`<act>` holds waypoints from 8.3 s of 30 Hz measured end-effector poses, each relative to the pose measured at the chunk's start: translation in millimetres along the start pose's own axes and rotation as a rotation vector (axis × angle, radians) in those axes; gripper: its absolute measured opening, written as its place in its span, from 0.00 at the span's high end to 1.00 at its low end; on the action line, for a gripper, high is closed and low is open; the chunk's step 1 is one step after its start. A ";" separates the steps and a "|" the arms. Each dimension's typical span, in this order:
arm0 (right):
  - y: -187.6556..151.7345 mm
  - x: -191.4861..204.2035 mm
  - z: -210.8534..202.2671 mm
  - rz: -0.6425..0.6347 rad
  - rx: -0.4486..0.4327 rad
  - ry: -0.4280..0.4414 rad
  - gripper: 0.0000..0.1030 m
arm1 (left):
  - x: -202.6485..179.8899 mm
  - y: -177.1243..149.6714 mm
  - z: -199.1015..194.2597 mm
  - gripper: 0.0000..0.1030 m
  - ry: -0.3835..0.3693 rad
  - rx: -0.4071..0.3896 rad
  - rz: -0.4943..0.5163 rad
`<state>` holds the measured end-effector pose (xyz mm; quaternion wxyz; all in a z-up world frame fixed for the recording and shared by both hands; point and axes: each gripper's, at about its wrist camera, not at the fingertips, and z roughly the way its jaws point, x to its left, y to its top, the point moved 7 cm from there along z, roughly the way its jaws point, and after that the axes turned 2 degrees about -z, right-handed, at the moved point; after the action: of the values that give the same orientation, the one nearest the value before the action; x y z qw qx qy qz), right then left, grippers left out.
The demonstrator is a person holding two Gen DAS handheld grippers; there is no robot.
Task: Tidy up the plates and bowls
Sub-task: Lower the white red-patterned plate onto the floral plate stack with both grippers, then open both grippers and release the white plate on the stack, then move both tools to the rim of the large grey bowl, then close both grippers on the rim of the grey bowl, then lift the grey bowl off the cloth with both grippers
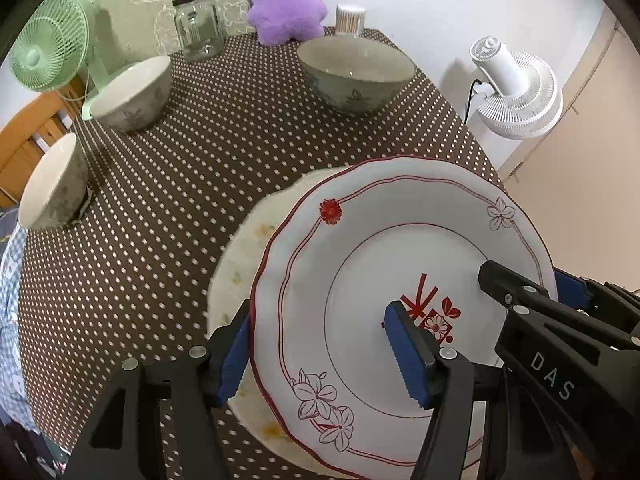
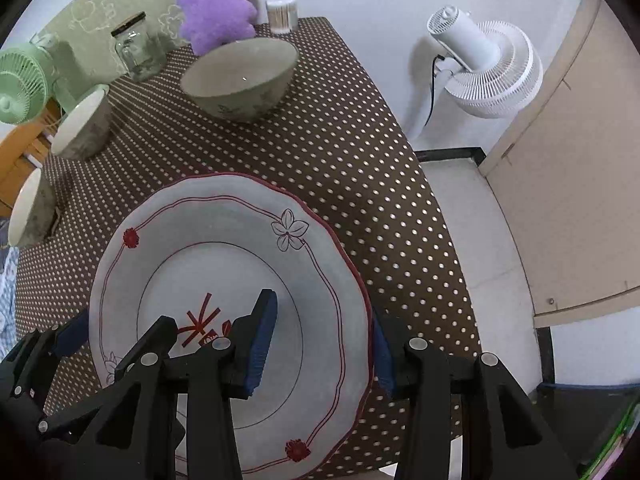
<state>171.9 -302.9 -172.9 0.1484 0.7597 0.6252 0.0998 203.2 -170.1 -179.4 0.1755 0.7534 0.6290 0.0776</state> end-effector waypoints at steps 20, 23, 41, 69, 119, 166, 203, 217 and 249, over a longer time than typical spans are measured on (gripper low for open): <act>-2.0 -2.4 8.7 -0.047 0.003 0.067 0.52 | -9.0 -2.7 11.5 0.34 0.134 -0.021 -0.046; -4.3 -5.9 3.1 -0.045 -0.004 0.078 0.52 | -9.9 -2.1 11.9 0.33 0.143 -0.021 -0.048; -0.3 10.6 5.8 -0.113 0.022 0.078 0.76 | 4.2 -0.5 -6.7 0.32 0.163 -0.084 -0.057; 2.5 56.1 -21.4 -0.032 -0.066 0.011 0.26 | 79.1 -0.9 -43.3 0.15 0.092 -0.104 -0.068; 82.5 328.6 -51.6 -0.142 -0.264 0.124 0.26 | 308.5 66.9 -61.1 0.25 0.176 -0.255 -0.104; 83.5 354.3 16.1 -0.134 -0.081 0.135 0.65 | 294.7 68.1 0.0 0.63 0.060 -0.086 -0.044; -14.4 238.8 -16.8 -0.172 0.012 0.165 0.65 | 191.6 -41.8 -25.9 0.64 0.078 -0.008 -0.143; -13.4 242.8 -22.3 -0.196 0.004 0.154 0.64 | 196.9 -39.2 -37.6 0.36 0.107 -0.035 -0.133; 85.7 262.6 -67.4 -0.155 -0.213 0.194 0.36 | 215.5 72.5 -74.1 0.34 0.117 -0.215 -0.070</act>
<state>280.2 -53.8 -88.7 0.1744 0.6760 0.6790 0.2270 287.3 41.7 -106.9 0.2207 0.7019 0.6522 0.1823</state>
